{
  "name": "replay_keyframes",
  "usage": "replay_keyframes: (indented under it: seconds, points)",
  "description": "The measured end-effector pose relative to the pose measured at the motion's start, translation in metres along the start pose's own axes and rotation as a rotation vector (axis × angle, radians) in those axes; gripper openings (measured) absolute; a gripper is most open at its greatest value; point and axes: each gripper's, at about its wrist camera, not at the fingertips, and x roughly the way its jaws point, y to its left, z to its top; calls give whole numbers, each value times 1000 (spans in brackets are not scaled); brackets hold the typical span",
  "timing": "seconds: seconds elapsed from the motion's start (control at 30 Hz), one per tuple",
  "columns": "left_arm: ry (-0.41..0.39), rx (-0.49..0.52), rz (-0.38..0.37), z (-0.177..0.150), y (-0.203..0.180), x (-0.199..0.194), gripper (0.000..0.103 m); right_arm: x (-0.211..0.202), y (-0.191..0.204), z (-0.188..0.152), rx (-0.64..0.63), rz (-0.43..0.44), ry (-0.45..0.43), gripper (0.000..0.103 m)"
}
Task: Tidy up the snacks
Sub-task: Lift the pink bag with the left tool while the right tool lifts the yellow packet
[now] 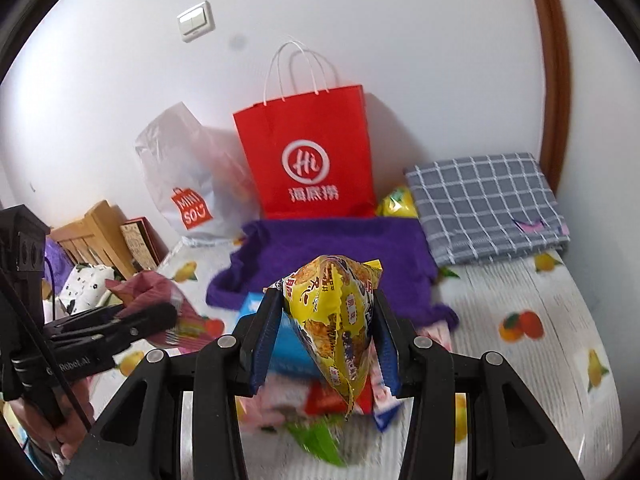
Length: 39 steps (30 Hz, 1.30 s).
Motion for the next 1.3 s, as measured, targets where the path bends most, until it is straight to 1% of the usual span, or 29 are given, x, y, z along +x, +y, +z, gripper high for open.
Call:
replay_keyframes:
  seconds: [0.2, 0.5, 0.73, 0.93, 1.03, 1.1, 1.17, 1.3]
  points:
    - [-15, 37, 14, 31, -5, 19, 51, 22, 4, 28, -29, 5, -25, 44]
    - [-1, 39, 35, 68, 7, 55, 51, 72, -10, 59, -50, -42, -11, 44]
    - [24, 29, 56, 95, 27, 89, 51, 111, -25, 88, -29, -51, -2, 44]
    - [56, 5, 80, 108, 49, 122, 51, 139, -32, 108, -36, -44, -9, 44]
    - [79, 2, 96, 109, 60, 139, 51, 162, -41, 103, -55, -45, 33, 44]
    - [97, -10, 107, 109, 68, 150, 51, 180, -50, 99, -42, -55, 88, 44]
    - [124, -30, 108, 108, 78, 164, 51, 197, -64, 96, -8, -36, 130, 44]
    - [157, -54, 120, 105, 93, 184, 51, 220, -77, 87, -7, -63, 183, 44]
